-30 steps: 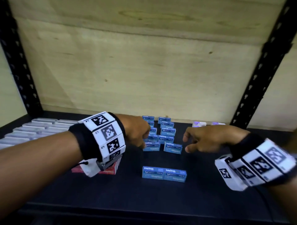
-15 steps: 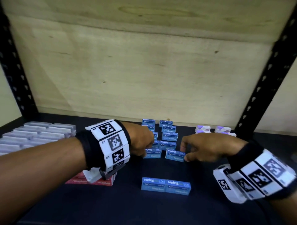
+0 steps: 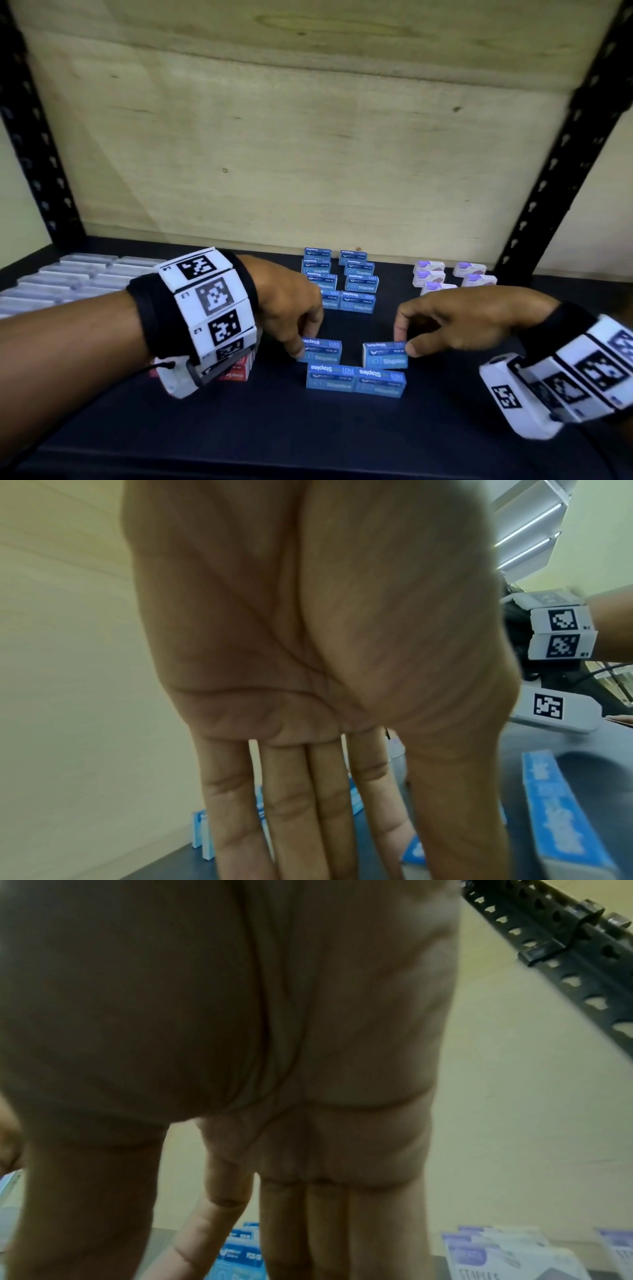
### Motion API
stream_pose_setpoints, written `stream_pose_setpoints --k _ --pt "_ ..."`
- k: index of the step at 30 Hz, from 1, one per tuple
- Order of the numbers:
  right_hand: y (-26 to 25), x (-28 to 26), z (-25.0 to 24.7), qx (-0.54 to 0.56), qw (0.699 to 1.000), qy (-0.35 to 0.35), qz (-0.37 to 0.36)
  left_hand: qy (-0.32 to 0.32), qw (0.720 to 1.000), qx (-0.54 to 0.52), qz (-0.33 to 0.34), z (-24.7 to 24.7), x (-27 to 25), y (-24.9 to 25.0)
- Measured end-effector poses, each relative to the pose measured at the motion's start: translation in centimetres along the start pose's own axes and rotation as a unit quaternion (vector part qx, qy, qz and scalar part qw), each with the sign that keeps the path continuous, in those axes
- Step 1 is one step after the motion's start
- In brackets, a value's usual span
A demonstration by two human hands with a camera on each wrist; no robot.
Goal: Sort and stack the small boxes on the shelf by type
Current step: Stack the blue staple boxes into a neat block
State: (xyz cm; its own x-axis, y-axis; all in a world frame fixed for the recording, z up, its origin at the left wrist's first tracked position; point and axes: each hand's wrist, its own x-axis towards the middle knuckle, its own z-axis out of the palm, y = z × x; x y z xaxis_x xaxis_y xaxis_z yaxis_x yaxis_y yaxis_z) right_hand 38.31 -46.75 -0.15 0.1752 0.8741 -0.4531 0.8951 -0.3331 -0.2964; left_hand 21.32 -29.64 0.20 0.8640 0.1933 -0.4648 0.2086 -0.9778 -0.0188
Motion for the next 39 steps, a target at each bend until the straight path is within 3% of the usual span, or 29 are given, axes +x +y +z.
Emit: stream_pose_setpoints --k 23,39 --pt "0.2 -1.3 0.4 0.024 0.998 -0.034 -0.037 -0.071 0.996 -0.037 0.048 -0.1 -1.3 -0.5" --pt "-0.8 -0.4 0.5 -0.018 0.998 -0.045 -0.037 -0.063 0.994 -0.047 0.080 -0.2 -0.2 -0.6"
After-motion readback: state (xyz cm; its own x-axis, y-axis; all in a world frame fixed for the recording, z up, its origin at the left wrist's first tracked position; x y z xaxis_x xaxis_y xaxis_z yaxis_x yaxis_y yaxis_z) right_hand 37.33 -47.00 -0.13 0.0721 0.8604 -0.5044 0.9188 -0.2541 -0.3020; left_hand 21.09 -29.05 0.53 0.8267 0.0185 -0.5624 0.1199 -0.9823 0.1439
